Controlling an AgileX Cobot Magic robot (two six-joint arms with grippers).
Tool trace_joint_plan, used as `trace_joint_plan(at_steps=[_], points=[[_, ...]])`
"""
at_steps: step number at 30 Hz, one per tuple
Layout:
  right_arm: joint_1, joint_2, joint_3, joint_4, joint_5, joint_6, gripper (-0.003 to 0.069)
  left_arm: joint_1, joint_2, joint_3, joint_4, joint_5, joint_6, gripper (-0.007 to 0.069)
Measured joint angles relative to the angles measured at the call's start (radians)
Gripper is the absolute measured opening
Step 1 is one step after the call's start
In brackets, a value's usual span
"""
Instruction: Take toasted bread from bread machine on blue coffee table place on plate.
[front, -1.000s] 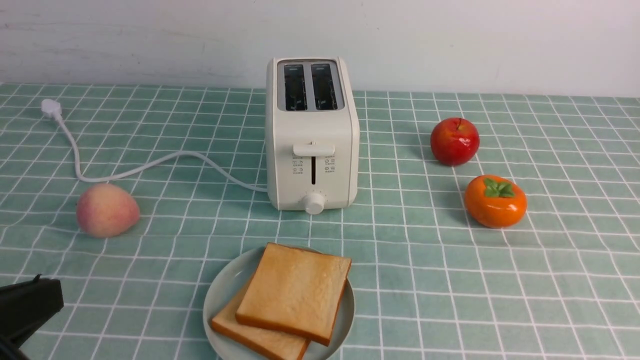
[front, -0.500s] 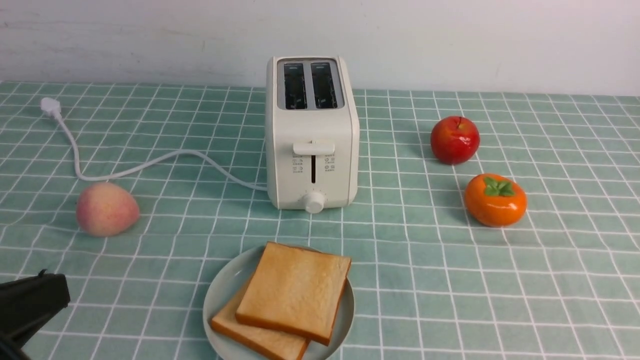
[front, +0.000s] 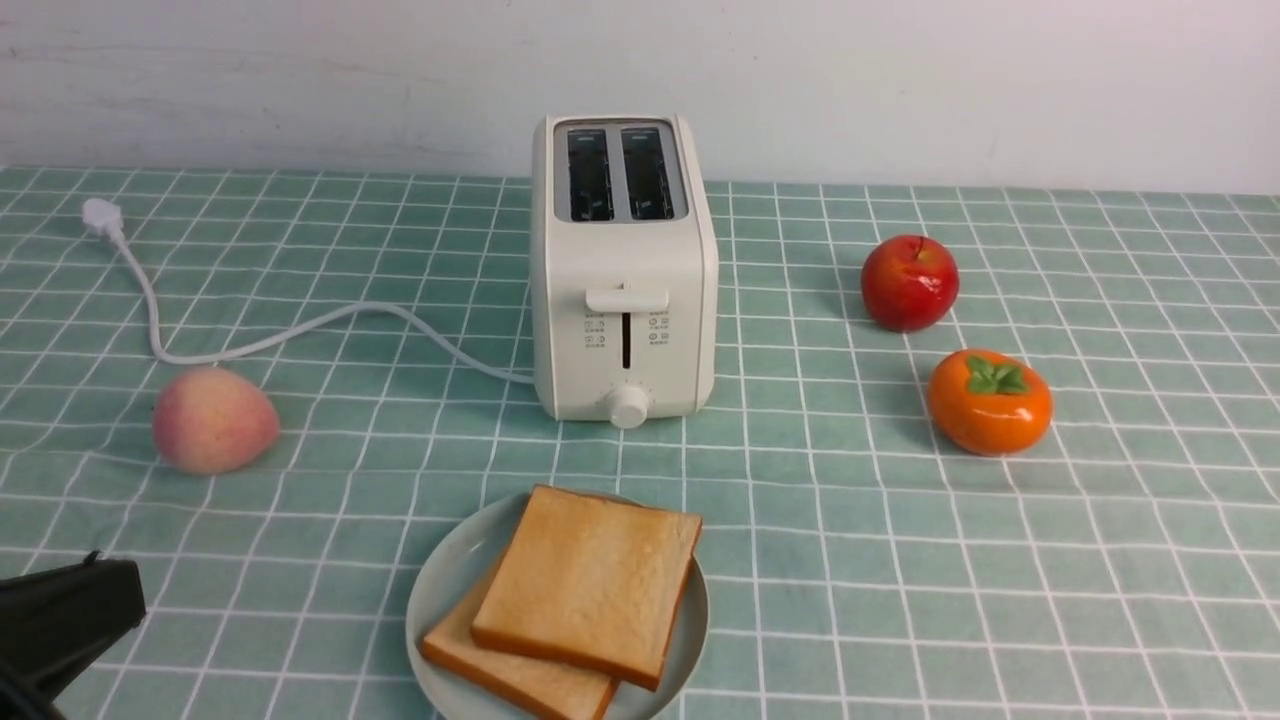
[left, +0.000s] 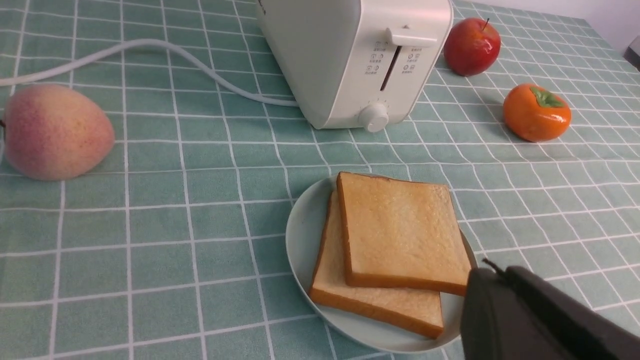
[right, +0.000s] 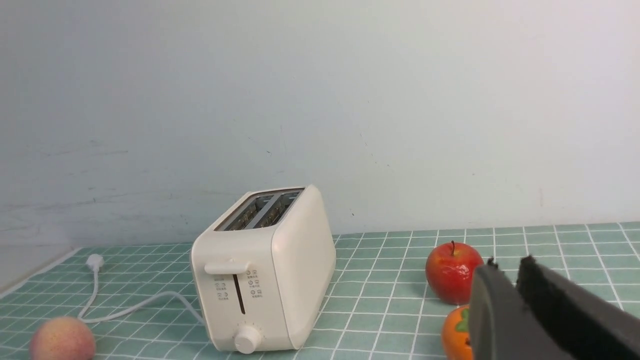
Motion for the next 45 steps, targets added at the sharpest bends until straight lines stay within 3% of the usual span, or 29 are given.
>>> trace_joint_plan(at_steps=[12, 16, 22, 30, 45], points=[[0.000, 0.000, 0.000, 0.000, 0.000, 0.000, 0.0083, -0.008, -0.030, 0.032, 0.058, -0.027, 0.000, 0.0005], [0.000, 0.000, 0.000, 0.000, 0.000, 0.000, 0.0087, -0.004, -0.144, 0.156, 0.138, -0.134, 0.000, 0.0009], [0.000, 0.000, 0.000, -0.001, 0.000, 0.000, 0.0088, 0.125, -0.386, 0.457, 0.151, -0.285, 0.000, 0.0016], [0.000, 0.000, 0.000, -0.001, 0.000, 0.003, 0.0097, 0.159, -0.432, 0.556, 0.229, -0.176, 0.000, 0.0018], [0.000, 0.000, 0.000, -0.001, 0.000, 0.003, 0.0115, 0.159, -0.432, 0.557, 0.236, -0.215, 0.000, 0.0029]])
